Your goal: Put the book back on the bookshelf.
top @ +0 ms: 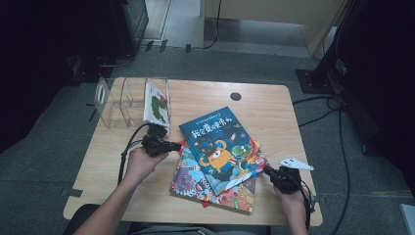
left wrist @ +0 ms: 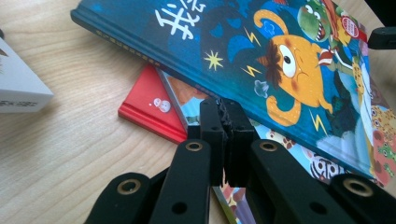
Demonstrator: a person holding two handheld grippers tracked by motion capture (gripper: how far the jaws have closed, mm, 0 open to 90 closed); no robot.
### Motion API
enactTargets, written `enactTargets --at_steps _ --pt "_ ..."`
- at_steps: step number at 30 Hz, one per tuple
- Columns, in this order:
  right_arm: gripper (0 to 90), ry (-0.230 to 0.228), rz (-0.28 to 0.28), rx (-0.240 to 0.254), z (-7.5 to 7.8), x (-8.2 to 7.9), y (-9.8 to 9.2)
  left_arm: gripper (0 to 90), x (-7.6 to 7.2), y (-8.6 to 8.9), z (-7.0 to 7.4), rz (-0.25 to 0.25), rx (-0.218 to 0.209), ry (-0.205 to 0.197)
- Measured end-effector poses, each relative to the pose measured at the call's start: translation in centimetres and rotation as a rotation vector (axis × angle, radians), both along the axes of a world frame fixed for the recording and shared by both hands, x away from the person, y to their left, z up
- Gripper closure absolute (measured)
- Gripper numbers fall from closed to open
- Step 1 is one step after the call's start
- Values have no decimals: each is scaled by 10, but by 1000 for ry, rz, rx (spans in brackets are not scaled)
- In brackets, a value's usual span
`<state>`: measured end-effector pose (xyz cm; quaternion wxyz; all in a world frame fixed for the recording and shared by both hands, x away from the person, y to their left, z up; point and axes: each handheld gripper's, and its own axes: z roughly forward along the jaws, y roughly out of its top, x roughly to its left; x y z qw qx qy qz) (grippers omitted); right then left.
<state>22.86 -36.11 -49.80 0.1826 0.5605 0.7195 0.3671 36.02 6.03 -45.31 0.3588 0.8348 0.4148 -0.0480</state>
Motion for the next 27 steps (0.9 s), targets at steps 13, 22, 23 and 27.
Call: enactTargets --at_steps 13,22,23,27 --pt "899 -5 -13 13 -2 11 -6 889 -1 9 -1 28 6 1" --pt "899 -2 -33 21 -4 24 -12 880 -4 18 -2 62 6 6" --pt "899 -2 -33 21 -4 24 -12 882 -4 18 -2 62 6 6" --pt "899 -5 -39 20 -4 28 -12 883 -5 22 -3 76 8 7"
